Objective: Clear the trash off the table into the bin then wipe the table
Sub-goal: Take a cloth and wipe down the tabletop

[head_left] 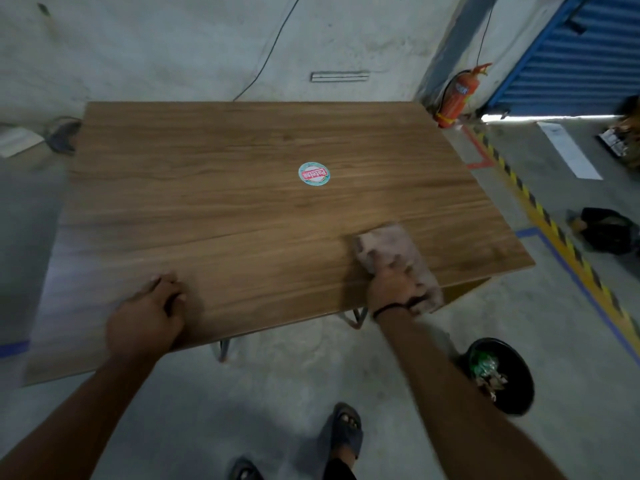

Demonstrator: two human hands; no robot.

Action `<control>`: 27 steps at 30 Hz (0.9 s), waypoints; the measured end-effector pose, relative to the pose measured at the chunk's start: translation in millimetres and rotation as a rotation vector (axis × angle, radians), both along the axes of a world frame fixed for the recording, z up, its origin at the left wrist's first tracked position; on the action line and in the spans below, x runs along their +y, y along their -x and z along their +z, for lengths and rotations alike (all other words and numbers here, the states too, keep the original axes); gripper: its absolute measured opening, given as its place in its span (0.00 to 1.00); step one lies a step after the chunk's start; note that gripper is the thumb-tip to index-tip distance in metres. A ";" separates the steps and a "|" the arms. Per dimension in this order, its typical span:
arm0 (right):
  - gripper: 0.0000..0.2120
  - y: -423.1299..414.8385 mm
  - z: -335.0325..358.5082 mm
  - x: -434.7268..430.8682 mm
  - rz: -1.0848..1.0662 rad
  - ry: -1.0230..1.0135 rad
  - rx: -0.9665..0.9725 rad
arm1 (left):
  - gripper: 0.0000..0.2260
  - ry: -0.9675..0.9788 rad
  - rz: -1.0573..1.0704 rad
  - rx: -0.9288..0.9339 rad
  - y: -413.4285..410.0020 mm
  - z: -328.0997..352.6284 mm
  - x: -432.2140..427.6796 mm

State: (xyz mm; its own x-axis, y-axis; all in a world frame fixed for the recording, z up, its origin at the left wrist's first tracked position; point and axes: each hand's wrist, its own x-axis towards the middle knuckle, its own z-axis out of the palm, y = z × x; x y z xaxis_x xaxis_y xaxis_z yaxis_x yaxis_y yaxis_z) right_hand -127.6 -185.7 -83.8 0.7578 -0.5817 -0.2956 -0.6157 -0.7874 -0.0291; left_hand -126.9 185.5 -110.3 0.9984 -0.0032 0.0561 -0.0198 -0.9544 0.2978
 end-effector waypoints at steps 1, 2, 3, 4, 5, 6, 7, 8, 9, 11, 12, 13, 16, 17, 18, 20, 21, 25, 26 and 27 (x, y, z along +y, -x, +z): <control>0.22 6.1 -1.6 40.8 0.078 0.040 -0.055 | 0.16 -0.006 0.001 0.001 0.4 1.2 -0.2; 0.21 13.5 0.7 82.8 0.140 0.063 -0.071 | 0.13 -0.010 0.004 0.005 0.7 2.2 -1.0; 0.20 18.4 8.8 121.6 0.178 0.017 -0.056 | 0.11 -0.010 0.008 0.011 0.9 2.5 -1.8; 0.20 21.2 10.9 155.6 0.270 -0.040 -0.077 | 0.10 -0.012 0.011 0.015 0.9 2.8 -2.2; 0.20 21.9 13.9 185.3 0.354 -0.110 -0.077 | 0.10 -0.022 0.006 0.020 0.6 2.8 -2.0; 0.21 22.9 14.8 207.9 0.441 -0.201 -0.040 | 0.12 -0.032 -0.001 0.027 0.5 3.6 -1.4; 0.23 20.0 20.6 221.5 0.502 -0.277 0.025 | 0.12 -0.033 -0.002 0.041 0.4 4.9 -0.9; 0.23 13.2 30.3 225.2 0.523 -0.317 0.031 | 0.12 -0.024 0.007 0.060 0.4 6.3 -0.7; 0.22 5.2 40.4 220.6 0.513 -0.343 -0.017 | 0.11 -0.007 0.016 0.074 0.5 7.2 -0.6; 0.22 -10.4 55.0 189.2 0.436 -0.293 -0.107 | 0.11 0.038 0.028 0.058 2.1 9.7 -1.2; 0.23 -16.4 58.4 164.1 0.380 -0.241 -0.116 | 0.12 0.057 0.032 0.042 3.2 11.7 -1.7; 0.24 -20.3 57.0 134.8 0.326 -0.143 -0.141 | 0.14 0.072 0.029 0.032 4.1 12.2 -2.3; 0.30 -13.8 36.1 62.4 0.236 -0.060 -0.130 | 0.14 0.115 0.050 0.067 4.9 10.6 -3.7; 0.31 -6.7 24.5 56.4 0.218 -0.090 -0.089 | 0.14 0.133 0.057 0.069 4.7 10.1 -3.5; 0.31 1.9 13.2 59.1 0.205 -0.100 -0.047 | 0.14 0.142 0.064 0.078 5.3 9.6 -4.4; 0.28 22.8 -1.0 95.4 0.227 -0.031 0.019 | 0.13 0.148 0.073 0.094 6.6 8.4 -5.3; 0.29 31.1 -4.4 123.5 0.282 -0.008 0.023 | 0.13 0.157 0.076 0.096 5.7 8.1 -5.6; 0.23 45.9 2.1 235.1 0.537 -0.162 -0.068 | 0.18 0.111 0.065 0.171 -0.1 12.5 -4.3; 0.24 38.8 9.4 248.2 0.579 -0.204 -0.114 | 0.19 0.070 0.045 0.196 -2.3 15.1 -2.3; 0.26 28.5 23.4 250.9 0.558 -0.315 -0.096 | 0.20 0.047 0.019 0.203 -4.0 18.3 -1.1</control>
State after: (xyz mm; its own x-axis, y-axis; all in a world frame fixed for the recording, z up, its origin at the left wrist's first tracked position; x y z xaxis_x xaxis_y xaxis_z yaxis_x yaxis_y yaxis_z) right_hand -156.1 65.2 -60.3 0.9527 0.0113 -0.3038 -0.0991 -0.9331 -0.3456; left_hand -122.9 184.4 -92.0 0.9891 0.0131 -0.1468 0.0627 -0.9389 0.3385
